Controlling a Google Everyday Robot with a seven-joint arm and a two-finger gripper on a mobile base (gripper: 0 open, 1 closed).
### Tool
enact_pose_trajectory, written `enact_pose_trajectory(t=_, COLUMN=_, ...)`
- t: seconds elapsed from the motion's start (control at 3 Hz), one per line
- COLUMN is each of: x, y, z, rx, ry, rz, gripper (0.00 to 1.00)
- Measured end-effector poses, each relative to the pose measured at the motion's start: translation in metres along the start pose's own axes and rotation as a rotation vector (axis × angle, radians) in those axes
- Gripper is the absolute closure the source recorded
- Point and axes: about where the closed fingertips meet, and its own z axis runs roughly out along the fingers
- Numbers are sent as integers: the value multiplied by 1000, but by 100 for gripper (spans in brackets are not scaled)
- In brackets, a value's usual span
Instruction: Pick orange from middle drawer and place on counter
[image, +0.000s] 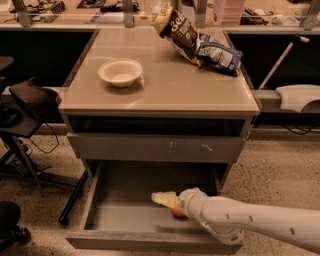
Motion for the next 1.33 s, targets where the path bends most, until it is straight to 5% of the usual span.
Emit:
enact_pose_trajectory(t=0.67, x=11, y=3, z=17, rx=3, ry=25, rz=-11, gripper=0)
enact_pose_trajectory(t=1.0, x=30, y=-13, z=37, rx=54, ry=63, rz=-25, gripper=0)
enact_pose_trajectory(t=1.33, x=36, y=-47, z=33, rx=183, ry=61, rz=-63, gripper=0)
